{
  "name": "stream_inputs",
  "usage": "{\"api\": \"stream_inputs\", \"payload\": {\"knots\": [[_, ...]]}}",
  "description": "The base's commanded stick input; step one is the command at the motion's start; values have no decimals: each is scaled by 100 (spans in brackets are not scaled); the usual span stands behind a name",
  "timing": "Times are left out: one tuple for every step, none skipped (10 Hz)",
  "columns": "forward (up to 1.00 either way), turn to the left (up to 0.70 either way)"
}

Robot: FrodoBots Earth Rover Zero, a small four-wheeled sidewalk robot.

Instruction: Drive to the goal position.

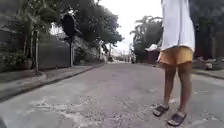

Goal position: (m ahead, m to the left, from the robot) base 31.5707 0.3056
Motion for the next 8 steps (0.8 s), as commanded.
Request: {"api": "stream_inputs", "payload": {"knots": [[100,1],[100,1],[100,1],[100,1],[100,1],[100,1],[100,1],[100,1]]}}
